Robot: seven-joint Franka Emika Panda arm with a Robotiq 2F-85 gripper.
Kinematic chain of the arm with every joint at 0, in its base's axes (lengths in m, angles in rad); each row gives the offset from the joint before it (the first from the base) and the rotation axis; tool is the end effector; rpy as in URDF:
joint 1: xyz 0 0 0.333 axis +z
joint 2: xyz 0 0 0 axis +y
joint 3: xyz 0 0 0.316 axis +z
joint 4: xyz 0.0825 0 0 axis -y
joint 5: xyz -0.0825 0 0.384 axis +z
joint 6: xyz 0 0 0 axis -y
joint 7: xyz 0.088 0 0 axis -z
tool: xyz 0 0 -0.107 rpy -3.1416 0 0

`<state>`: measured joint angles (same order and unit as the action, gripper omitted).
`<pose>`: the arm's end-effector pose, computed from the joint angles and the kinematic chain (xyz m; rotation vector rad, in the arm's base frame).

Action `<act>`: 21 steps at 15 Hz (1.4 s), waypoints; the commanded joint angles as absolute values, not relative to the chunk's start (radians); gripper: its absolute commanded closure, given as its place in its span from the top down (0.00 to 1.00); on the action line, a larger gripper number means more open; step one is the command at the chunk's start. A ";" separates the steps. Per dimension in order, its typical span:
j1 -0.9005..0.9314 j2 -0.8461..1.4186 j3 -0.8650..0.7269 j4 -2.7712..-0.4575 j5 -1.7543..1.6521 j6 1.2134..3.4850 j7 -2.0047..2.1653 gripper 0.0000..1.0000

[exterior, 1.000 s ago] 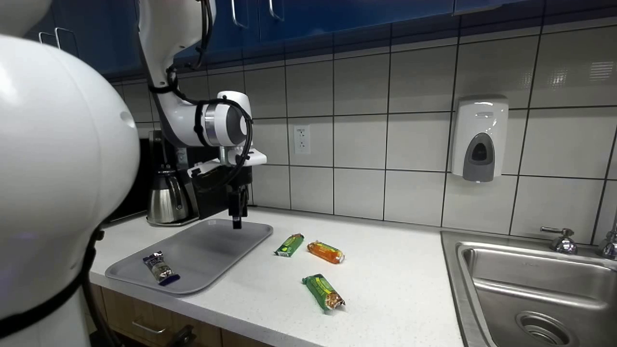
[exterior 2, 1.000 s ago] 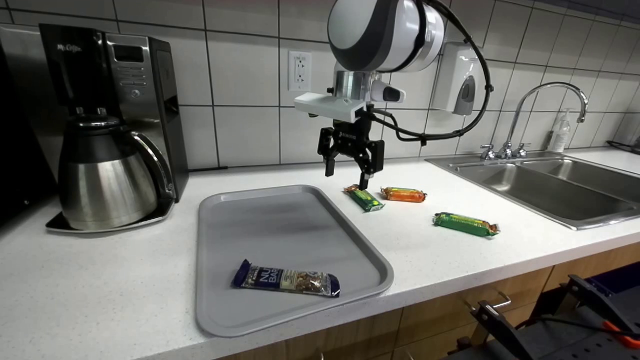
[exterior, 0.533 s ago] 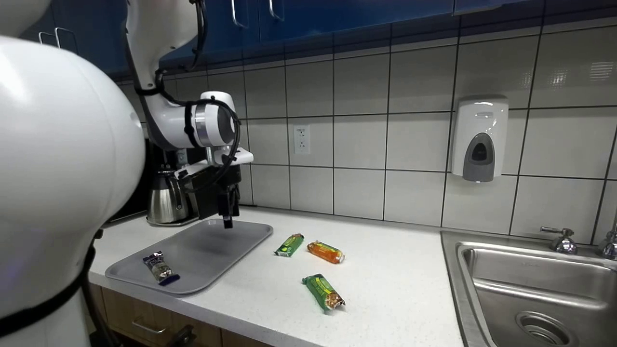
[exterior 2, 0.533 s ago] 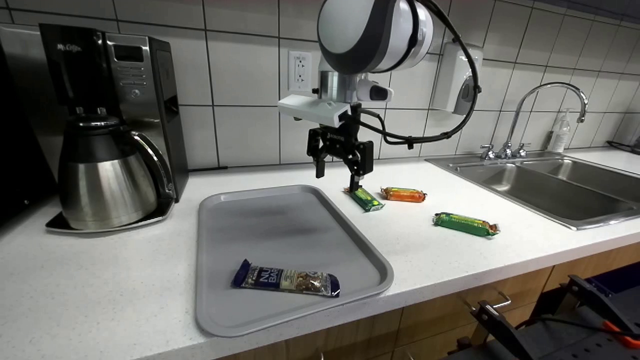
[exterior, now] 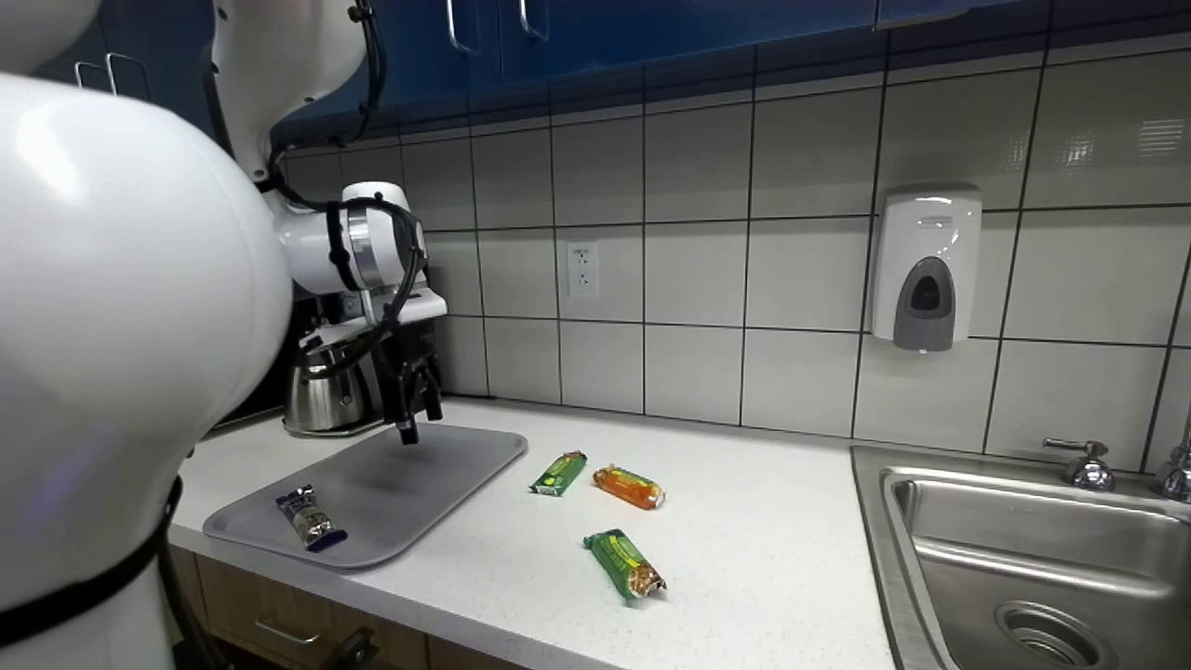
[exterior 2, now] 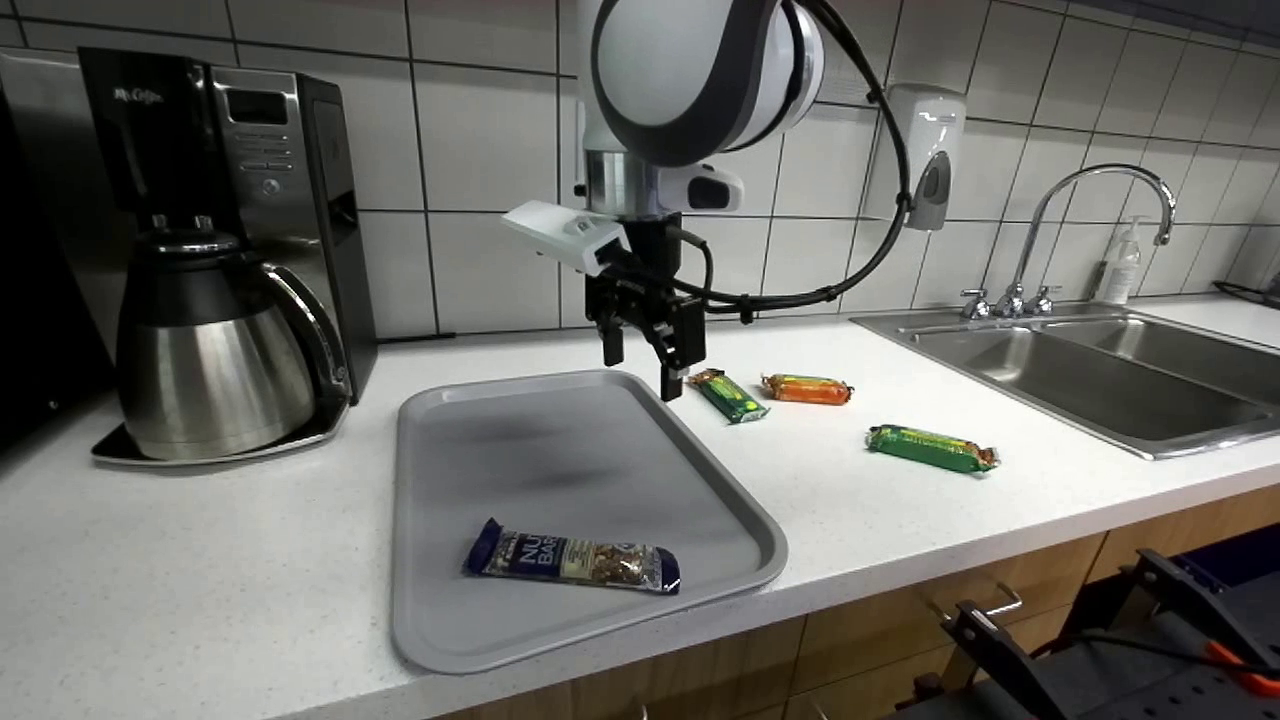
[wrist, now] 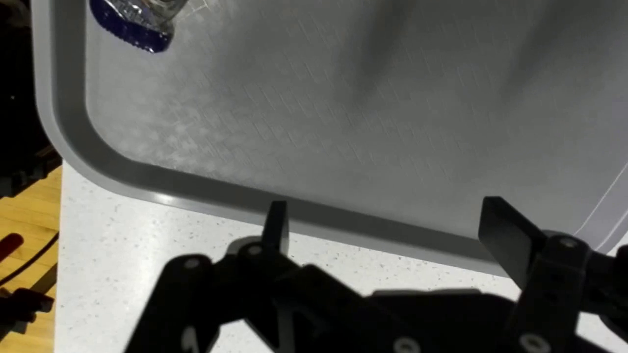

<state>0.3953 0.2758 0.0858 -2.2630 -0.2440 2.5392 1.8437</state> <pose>0.4762 0.2524 0.2385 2.5846 -1.7021 0.1656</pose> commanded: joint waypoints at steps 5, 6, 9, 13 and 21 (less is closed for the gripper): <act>0.448 0.301 0.079 -2.208 -0.292 2.442 2.162 1.00; 0.451 0.303 0.083 -2.203 -0.293 2.435 2.190 1.00; 0.451 0.306 0.096 -2.193 -0.278 2.419 2.249 1.00; 0.433 0.296 0.117 -2.210 -0.256 2.436 2.241 1.00; 0.432 0.301 0.114 -2.217 -0.270 2.454 2.236 1.00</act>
<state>0.4487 0.3017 0.0975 -2.2182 -0.2634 2.4564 2.2325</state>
